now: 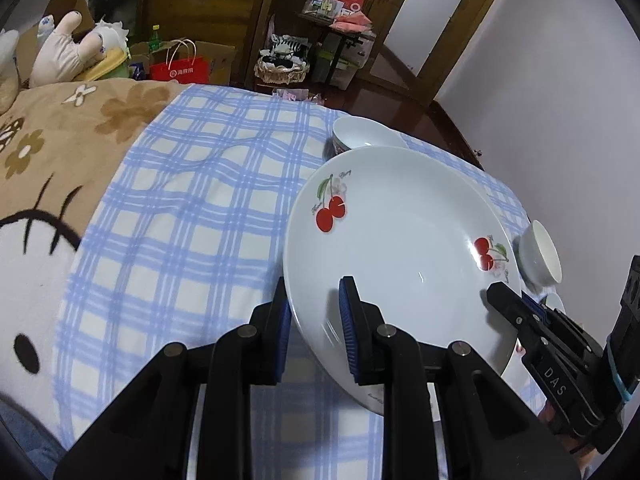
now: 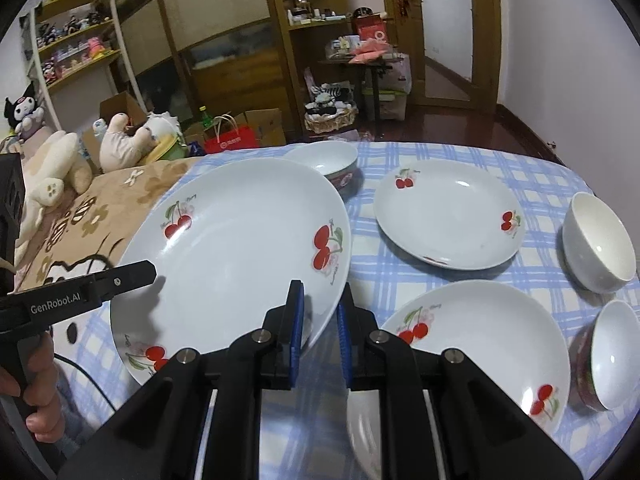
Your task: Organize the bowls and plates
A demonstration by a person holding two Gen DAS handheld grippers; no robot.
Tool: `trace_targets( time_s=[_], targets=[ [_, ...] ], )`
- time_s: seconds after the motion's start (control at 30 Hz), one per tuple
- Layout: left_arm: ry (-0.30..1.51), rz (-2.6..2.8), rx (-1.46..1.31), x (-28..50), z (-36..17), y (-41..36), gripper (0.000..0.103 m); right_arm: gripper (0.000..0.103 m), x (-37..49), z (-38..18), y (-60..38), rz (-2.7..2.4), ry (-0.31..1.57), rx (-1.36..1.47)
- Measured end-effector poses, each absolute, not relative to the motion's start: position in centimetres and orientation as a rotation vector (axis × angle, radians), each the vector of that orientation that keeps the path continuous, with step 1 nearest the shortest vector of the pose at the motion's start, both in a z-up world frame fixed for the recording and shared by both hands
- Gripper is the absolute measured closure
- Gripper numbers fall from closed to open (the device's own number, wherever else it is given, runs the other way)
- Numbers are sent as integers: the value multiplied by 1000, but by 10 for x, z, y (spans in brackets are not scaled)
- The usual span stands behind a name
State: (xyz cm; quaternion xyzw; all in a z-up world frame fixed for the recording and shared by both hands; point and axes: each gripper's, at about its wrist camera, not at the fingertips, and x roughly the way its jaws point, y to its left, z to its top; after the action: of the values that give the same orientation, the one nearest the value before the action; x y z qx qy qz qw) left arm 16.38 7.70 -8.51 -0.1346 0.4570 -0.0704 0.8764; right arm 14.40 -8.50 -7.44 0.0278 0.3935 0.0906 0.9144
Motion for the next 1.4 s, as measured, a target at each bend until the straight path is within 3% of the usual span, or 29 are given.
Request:
trace_targets(
  time_s=[0.47, 1.4],
  targets=[
    [985, -141, -219, 121, -84, 72, 80, 86, 92, -83, -84, 172, 826, 69],
    [1278, -98, -103, 149, -160, 55, 80, 85, 87, -154, -82, 132, 1001, 50]
  ],
)
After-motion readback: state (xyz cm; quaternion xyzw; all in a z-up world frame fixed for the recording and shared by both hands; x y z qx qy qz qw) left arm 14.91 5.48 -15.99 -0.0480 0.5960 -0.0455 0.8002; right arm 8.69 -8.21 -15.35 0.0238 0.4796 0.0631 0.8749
